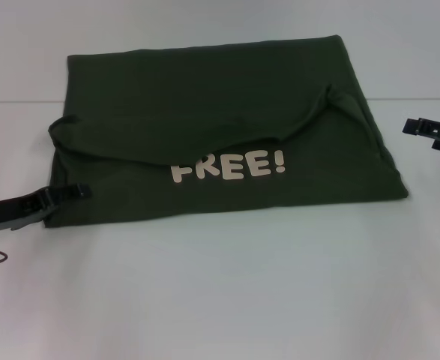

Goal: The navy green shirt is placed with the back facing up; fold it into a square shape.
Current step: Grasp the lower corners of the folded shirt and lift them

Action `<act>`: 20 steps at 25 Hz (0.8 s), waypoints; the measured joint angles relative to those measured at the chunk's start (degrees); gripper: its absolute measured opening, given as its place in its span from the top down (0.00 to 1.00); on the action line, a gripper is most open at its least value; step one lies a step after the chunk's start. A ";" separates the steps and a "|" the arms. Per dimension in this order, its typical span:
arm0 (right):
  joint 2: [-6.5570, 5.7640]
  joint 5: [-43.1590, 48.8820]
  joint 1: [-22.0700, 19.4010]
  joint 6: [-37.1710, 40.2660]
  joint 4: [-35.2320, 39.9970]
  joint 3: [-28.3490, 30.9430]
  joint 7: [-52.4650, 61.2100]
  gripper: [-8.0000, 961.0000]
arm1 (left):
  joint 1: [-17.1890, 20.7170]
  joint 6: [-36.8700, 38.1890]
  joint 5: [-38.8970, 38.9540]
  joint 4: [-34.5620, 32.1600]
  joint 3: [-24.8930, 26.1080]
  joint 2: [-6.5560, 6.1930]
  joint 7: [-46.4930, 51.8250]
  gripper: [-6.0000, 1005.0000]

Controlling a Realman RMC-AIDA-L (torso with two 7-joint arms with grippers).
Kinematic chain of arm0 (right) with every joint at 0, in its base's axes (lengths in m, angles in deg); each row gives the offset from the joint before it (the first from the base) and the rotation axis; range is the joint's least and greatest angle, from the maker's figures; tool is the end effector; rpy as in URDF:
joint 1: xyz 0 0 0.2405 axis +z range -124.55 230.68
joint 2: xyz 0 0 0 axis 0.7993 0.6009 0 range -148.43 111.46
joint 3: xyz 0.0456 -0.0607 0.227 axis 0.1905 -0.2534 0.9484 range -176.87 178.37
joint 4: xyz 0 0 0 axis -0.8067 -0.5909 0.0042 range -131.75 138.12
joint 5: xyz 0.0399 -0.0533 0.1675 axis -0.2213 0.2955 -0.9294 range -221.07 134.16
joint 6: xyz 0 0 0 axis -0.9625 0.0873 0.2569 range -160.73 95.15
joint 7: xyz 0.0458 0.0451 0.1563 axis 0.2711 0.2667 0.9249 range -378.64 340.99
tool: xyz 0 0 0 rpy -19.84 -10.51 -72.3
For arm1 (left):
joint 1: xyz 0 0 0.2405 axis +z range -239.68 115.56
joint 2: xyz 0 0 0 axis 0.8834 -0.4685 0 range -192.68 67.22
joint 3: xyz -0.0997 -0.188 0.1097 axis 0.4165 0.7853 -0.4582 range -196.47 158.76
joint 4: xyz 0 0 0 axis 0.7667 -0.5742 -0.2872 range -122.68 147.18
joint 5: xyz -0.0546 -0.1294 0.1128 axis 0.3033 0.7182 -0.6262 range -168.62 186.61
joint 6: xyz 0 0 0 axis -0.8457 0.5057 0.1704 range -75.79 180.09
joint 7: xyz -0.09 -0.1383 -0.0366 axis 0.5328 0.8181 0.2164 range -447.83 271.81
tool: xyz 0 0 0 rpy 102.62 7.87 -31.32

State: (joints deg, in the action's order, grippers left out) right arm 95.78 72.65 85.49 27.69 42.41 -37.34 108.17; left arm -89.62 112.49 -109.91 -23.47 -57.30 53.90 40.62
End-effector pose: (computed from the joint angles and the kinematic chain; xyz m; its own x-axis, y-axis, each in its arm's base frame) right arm 0.2820 0.3874 0.0507 0.2117 -0.6669 -0.7144 -0.9772 -0.1578 -0.1423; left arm -0.3162 0.3462 0.0147 0.0784 0.7504 0.6564 0.9958 -0.0274 -0.0876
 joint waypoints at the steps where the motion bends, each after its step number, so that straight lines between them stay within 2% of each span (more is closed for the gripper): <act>1: 0.00 -0.15 0.00 0.05 0.01 0.21 -0.08 0.04 | -0.05 -0.01 -0.28 -0.18 -0.04 0.00 0.19 0.10; 3: -0.01 -0.72 -0.03 0.46 -0.06 0.66 -0.74 0.04 | -0.10 -0.06 -1.59 -0.64 -0.40 0.02 0.58 0.10; 8: -0.04 -1.46 -0.38 1.37 -0.39 2.41 -2.09 0.04 | -0.68 -0.15 -3.78 -0.99 -0.77 0.36 0.86 0.32; 11: -0.07 -1.48 -0.61 1.45 -0.41 2.58 -2.14 0.04 | -0.44 -0.02 -3.85 -2.73 -0.39 1.18 0.87 0.43; 15: -0.10 -1.50 -0.76 1.49 -0.44 3.15 -2.17 0.04 | 0.46 0.69 -3.54 -5.78 -0.09 2.22 0.93 0.64; 20: -0.10 -1.50 -0.79 1.78 -0.46 3.37 -2.19 0.04 | 0.57 1.07 -3.96 -6.28 -0.24 2.15 1.51 0.85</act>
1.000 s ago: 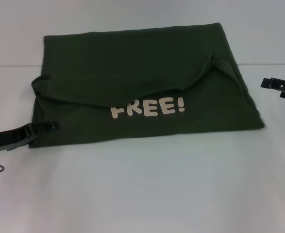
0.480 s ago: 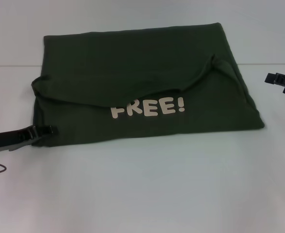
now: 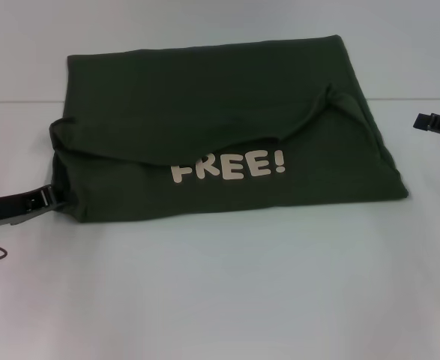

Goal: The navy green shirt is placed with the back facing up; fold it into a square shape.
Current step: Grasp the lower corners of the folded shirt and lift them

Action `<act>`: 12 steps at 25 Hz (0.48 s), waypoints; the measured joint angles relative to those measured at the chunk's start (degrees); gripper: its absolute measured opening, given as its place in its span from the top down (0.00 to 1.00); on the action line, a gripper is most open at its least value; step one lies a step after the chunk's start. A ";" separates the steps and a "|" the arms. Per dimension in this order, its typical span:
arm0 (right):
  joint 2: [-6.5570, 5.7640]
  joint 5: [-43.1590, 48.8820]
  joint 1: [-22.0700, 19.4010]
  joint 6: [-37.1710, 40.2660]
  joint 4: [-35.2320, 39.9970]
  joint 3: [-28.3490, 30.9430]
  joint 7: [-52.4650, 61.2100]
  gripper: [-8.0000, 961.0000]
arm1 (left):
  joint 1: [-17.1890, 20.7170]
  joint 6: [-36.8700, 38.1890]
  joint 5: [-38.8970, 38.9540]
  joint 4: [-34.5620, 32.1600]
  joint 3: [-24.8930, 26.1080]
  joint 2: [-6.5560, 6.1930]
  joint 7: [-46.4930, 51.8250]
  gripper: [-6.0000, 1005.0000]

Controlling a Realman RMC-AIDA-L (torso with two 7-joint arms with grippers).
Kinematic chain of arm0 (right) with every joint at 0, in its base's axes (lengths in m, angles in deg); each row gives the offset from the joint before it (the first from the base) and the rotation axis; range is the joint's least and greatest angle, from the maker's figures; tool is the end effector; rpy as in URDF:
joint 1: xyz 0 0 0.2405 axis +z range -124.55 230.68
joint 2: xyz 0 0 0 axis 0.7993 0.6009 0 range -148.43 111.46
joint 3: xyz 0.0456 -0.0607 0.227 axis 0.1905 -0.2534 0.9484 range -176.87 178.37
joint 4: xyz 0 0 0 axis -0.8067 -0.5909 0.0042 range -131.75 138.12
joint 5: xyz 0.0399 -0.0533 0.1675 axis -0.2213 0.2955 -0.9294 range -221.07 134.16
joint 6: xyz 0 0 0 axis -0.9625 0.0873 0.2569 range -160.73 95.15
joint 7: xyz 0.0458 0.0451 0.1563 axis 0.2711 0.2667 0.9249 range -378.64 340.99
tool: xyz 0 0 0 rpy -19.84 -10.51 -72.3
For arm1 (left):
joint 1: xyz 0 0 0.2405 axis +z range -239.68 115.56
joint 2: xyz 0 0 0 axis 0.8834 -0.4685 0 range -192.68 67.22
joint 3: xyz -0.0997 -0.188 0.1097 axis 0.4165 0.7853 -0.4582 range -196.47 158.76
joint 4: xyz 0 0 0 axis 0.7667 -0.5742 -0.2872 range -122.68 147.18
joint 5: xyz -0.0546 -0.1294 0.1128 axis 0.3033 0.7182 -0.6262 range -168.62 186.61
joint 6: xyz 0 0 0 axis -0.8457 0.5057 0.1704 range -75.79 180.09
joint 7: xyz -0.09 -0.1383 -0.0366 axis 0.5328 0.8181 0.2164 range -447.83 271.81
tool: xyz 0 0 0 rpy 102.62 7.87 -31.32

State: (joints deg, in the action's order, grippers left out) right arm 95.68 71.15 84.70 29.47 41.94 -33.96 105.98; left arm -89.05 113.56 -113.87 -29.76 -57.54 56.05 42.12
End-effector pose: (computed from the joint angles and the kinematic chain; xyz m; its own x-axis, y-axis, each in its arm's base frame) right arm 0.2860 0.3834 0.0583 0.1861 -0.6408 -0.7448 -0.9815 -0.1564 -0.1106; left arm -0.3088 0.3471 0.0163 0.1415 0.7521 0.6437 0.9877 -0.0640 -0.1424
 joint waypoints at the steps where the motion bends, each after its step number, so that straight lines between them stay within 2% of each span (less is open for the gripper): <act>1: 0.00 0.00 0.00 0.05 0.00 0.01 0.00 0.04 | -0.02 0.00 -0.01 0.00 -0.01 -0.06 0.05 0.90; 2: 0.00 0.00 0.00 0.11 0.00 0.03 0.00 0.04 | -0.04 0.01 -0.02 0.00 0.01 -0.10 0.07 0.94; 6: -0.31 0.11 0.00 0.54 -0.01 -0.04 0.00 0.04 | -0.33 0.95 0.56 0.35 0.43 -0.54 0.43 0.96; 9: -1.19 1.48 0.13 2.69 -0.08 -0.59 0.40 0.04 | -1.53 4.07 1.05 1.70 2.02 -2.00 2.20 0.98; 12: -2.93 5.29 1.08 5.98 -0.20 -0.74 2.97 0.04 | -3.42 7.35 1.11 3.42 4.32 -3.85 4.03 0.99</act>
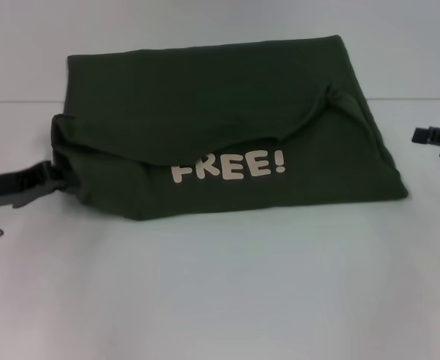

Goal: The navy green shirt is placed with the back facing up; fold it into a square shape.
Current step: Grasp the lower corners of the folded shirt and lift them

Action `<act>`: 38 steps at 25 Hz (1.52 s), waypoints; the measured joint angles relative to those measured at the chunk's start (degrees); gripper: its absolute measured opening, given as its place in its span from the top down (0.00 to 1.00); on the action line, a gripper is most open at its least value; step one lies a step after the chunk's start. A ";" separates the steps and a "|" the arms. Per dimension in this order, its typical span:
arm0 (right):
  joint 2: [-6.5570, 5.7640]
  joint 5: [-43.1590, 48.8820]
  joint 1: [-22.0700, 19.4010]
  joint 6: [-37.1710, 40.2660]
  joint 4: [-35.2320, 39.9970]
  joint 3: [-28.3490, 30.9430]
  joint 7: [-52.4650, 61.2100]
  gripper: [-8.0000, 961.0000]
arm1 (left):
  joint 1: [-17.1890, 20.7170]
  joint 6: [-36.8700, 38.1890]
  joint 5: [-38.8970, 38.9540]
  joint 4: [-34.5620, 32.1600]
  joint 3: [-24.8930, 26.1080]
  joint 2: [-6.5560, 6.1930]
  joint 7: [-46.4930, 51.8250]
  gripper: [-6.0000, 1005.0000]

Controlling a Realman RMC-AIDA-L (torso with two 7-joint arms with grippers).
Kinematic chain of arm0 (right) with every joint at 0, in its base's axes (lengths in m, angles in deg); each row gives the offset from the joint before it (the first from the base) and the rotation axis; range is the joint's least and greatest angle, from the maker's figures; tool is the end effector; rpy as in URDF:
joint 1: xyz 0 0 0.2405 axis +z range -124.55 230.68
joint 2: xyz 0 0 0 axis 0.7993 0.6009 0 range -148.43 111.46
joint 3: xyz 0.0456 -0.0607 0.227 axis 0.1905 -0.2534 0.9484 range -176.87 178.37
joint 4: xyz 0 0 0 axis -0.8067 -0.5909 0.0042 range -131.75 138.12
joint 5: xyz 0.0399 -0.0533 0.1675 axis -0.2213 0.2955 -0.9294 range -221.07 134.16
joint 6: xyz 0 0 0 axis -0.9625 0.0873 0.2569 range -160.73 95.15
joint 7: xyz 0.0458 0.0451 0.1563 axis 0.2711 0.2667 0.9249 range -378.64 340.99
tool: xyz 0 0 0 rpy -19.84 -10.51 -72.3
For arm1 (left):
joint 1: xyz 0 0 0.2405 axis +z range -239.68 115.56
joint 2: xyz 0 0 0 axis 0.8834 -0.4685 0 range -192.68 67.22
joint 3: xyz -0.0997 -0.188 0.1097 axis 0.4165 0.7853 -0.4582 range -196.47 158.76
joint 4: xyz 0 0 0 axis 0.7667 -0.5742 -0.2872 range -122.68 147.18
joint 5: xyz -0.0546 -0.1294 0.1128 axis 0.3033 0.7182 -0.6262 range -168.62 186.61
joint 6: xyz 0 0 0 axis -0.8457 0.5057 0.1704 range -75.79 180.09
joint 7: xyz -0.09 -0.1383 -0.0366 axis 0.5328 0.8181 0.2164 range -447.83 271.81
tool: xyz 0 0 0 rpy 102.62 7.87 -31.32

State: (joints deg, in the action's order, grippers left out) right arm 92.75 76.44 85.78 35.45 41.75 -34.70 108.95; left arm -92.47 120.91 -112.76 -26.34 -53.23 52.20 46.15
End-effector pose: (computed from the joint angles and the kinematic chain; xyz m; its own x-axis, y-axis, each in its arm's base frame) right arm 0.2851 0.3770 0.0623 0.2271 -0.7198 -0.6560 -0.9733 -0.1917 -0.1266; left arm -0.2930 0.3563 0.0339 0.0529 0.7702 0.6356 0.9980 -0.0633 -0.0064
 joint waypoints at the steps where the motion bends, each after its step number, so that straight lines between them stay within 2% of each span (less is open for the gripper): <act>1: -0.59 1.38 0.45 0.60 -0.01 -0.02 1.14 0.04 | -0.45 0.65 0.00 0.33 0.40 -0.38 0.32 0.99; 5: -2.66 9.06 3.43 1.42 -1.57 -0.73 6.25 0.04 | -2.67 2.33 0.08 1.79 1.11 -1.75 0.82 0.99; 9: -3.35 17.59 7.35 1.22 -4.36 -1.32 9.37 0.04 | -3.93 3.16 0.46 2.18 1.15 -1.91 0.87 0.99; 14: -2.70 22.15 10.15 0.85 -4.85 -1.49 10.51 0.04 | -4.38 3.59 0.93 2.14 1.19 -1.86 1.40 0.99; 24: -1.08 22.72 11.78 -4.26 -5.78 -2.85 9.19 0.04 | -4.13 3.93 2.23 2.14 1.24 -1.89 1.45 0.99; 32: 1.75 22.81 12.72 -11.51 -7.36 -6.29 9.66 0.04 | -4.08 3.59 2.23 2.22 1.24 -1.72 1.45 0.99; 38: 2.08 22.90 13.38 -13.29 -9.04 -7.73 9.72 0.04 | -4.01 3.38 2.23 2.29 1.24 -1.67 1.45 0.99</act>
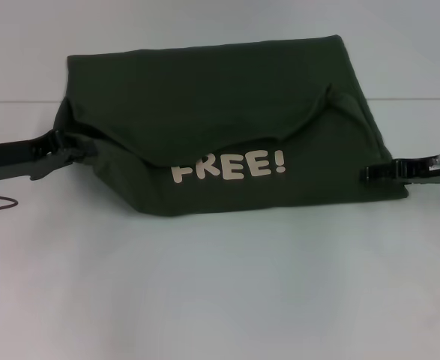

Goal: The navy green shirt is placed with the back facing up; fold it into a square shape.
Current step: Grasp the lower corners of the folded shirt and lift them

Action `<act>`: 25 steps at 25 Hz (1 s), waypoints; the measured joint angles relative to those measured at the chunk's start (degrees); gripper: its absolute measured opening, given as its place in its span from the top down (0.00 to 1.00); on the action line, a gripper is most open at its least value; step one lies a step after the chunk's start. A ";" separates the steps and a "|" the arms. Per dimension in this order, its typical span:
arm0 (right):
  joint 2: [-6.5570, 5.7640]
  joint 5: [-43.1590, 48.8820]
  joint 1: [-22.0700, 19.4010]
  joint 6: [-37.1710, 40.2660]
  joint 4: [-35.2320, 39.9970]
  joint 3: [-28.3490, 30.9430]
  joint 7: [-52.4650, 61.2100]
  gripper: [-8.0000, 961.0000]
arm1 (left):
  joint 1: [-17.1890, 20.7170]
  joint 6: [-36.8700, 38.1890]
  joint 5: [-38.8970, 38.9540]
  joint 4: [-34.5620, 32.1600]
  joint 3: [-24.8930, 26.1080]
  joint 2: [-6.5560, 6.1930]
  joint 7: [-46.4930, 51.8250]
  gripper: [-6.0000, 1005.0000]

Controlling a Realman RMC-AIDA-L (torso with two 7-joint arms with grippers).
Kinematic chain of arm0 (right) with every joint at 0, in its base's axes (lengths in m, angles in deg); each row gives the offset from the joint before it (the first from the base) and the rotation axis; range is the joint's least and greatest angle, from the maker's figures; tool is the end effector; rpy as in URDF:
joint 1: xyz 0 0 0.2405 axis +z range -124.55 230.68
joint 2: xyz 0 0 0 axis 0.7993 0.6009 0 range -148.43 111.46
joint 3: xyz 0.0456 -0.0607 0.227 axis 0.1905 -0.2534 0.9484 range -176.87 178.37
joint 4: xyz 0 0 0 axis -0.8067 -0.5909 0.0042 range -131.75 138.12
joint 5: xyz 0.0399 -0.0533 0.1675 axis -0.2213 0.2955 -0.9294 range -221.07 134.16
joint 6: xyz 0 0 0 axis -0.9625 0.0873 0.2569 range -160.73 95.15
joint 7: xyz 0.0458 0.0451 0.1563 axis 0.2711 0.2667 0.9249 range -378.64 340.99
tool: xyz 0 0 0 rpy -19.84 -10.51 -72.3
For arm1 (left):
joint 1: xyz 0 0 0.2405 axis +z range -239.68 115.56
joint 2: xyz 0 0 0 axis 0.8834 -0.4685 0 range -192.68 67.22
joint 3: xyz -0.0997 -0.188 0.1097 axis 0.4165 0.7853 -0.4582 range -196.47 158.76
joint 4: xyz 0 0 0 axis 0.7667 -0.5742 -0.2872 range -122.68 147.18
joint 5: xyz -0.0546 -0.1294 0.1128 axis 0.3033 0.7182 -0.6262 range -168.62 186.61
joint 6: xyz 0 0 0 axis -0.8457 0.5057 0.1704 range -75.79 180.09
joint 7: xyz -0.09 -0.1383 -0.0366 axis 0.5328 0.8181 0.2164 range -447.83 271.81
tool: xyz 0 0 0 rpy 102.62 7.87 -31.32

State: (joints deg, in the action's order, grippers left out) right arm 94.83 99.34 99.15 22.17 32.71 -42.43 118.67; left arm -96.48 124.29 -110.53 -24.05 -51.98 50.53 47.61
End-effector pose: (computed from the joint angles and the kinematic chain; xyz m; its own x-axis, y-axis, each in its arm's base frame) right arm 0.2691 0.4077 0.0034 0.3780 -0.8378 -0.3939 -0.8905 -0.2127 -0.4021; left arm -0.2648 0.3723 0.0399 0.0417 0.7772 0.6279 0.9900 -0.1169 0.0789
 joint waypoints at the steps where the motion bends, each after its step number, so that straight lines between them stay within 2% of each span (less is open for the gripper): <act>1: 0.02 0.01 0.00 -0.16 -0.06 -0.12 0.17 0.04 | 0.00 -0.03 0.00 0.00 0.00 0.04 0.00 0.99; 13: -0.01 0.21 -0.12 -1.16 -0.48 -2.64 1.37 0.22 | -0.27 -0.08 0.06 0.01 0.00 0.14 0.00 0.99; 23: -0.36 -0.22 -0.52 -0.79 -0.14 -2.21 1.92 0.73 | -0.11 0.14 0.32 0.01 0.00 0.20 0.00 0.99; 25: -0.47 -0.23 -0.55 -0.65 -0.11 -2.18 2.11 0.87 | -0.06 0.24 0.50 0.01 -0.01 0.20 0.00 0.99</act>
State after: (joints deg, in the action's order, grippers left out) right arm 94.37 99.11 98.60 21.52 32.60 -44.61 120.78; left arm -96.54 124.53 -110.03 -24.05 -51.99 50.73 47.60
